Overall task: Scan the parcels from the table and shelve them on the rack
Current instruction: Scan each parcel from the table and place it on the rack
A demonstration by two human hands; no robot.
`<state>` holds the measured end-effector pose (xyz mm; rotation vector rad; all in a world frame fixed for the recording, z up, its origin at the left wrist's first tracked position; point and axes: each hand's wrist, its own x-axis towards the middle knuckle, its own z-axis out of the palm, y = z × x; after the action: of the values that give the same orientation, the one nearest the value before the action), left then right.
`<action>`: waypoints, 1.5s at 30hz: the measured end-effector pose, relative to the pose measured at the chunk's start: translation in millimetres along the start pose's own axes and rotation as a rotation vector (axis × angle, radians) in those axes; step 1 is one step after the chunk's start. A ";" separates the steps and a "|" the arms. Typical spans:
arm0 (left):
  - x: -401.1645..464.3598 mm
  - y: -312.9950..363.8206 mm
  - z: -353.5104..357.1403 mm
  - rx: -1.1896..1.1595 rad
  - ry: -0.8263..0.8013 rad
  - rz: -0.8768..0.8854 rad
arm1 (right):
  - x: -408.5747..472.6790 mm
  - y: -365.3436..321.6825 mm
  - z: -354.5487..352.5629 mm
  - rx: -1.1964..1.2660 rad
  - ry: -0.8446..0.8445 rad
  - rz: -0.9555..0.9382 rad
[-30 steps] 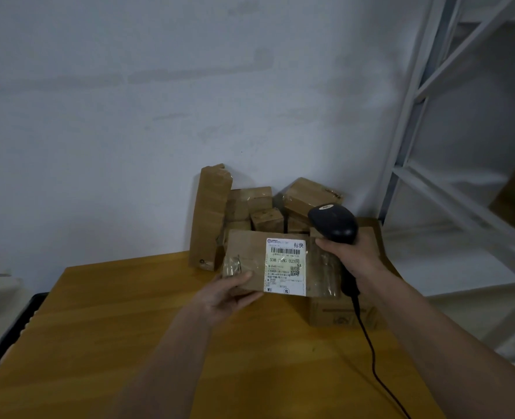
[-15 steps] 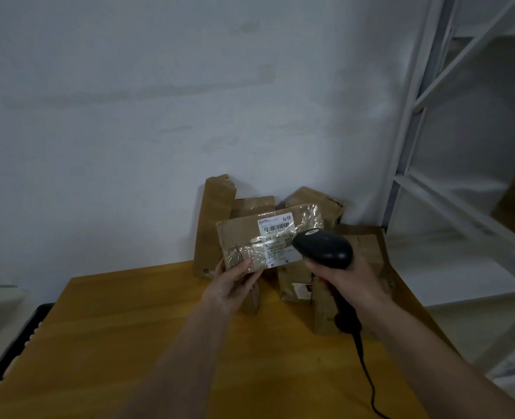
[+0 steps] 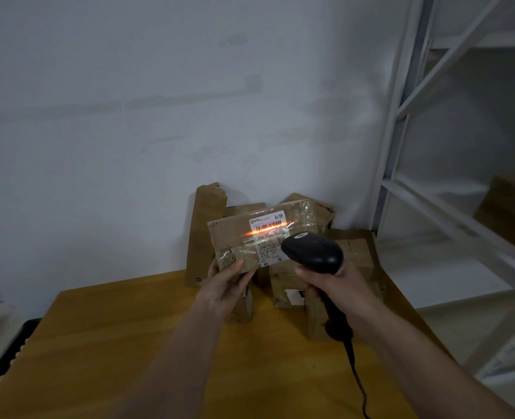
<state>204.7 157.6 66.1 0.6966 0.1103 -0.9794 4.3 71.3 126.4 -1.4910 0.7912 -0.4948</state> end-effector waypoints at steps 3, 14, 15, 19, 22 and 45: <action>0.1 -1.8 3.0 0.012 -0.007 -0.002 | -0.6 0.5 -4.2 0.006 -0.004 0.007; -3.9 -20.3 31.2 0.214 0.033 0.031 | -5.1 5.4 -38.6 0.090 0.098 0.050; -4.6 -22.9 34.7 0.243 0.035 0.032 | -4.9 7.8 -43.1 0.102 0.114 0.061; -8.5 -38.1 45.8 0.358 0.005 0.032 | -9.0 18.6 -59.8 0.162 0.164 0.117; -17.4 -54.4 55.6 0.479 -0.020 0.028 | -24.2 26.6 -69.8 0.229 0.223 0.158; -154.9 -210.1 87.7 0.989 -0.441 -0.374 | -286.9 105.7 -99.2 0.524 1.095 0.151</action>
<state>-69.0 142.4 91.1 1.3620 -0.7008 -1.5332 -277.3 218.3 77.3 -0.5799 1.4491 -1.3266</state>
